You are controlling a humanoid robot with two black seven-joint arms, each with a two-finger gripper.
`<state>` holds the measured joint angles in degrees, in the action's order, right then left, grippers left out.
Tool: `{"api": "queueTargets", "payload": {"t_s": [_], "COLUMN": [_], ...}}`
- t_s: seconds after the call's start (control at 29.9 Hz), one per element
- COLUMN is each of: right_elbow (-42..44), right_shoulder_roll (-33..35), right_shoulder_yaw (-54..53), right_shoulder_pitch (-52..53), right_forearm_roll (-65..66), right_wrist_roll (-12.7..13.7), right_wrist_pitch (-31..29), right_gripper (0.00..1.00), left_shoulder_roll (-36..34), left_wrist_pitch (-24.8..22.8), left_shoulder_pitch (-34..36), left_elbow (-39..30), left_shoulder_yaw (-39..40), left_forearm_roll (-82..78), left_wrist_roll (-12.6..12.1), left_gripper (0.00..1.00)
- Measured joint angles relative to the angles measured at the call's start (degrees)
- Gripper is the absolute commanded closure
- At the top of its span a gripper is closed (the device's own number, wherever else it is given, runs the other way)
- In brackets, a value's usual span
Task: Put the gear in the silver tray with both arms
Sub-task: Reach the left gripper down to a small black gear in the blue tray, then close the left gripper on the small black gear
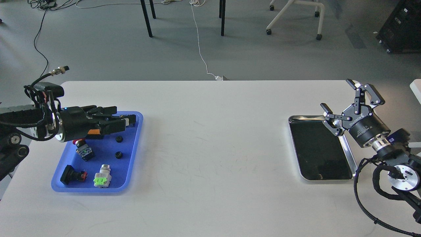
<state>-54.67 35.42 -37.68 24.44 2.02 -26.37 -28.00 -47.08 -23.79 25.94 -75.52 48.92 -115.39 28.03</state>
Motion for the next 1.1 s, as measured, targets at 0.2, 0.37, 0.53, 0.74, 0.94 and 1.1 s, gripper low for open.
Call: {"api": "queueTargets", "payload": {"t_s": [0.2,0.37,0.53,0.74,0.94,1.1], "right_elbow": [0.0,0.0,0.0,0.0,0.0,0.0], "right_shoulder_roll": [0.0,0.1,1.0,1.1,1.1,1.1], "right_shoulder_yaw": [0.0,0.0,-0.2,-0.4,-0.4,-0.4], "right_shoulder_pitch": [0.0,0.0,-0.1,-0.2,-0.1,-0.1], "right_forearm_roll": [0.0,0.0,0.0,0.0,0.0,0.0], "right_wrist_roll": [0.0,0.0,0.0,0.0,0.0,0.0], "right_wrist_pitch": [0.0,0.0,0.0,0.0,0.0,0.0], "right_gripper": [0.00,0.00,0.00,0.00,0.00,0.00], "left_shoulder_roll": [-0.2,2.6,3.3,4.1,5.4,5.8], "left_wrist_pitch": [6.1,8.5,9.9,10.0,10.1,10.7], "left_shoulder_pitch": [8.4,12.6,13.1,12.9,12.7,12.6], "left_elbow": [4.0,11.9,15.0,15.8,18.6,19.8], "left_shoulder_yaw": [-14.6,-21.0,-23.5,-23.7,-23.8,-23.8], "left_forearm_roll": [-9.4,-9.6,-9.6,-9.6,-9.6,-9.6], "left_wrist_roll": [0.0,0.0,0.0,0.0,0.0,0.0], "left_gripper": [0.20,0.30,0.36,0.36,0.36,0.37]}}
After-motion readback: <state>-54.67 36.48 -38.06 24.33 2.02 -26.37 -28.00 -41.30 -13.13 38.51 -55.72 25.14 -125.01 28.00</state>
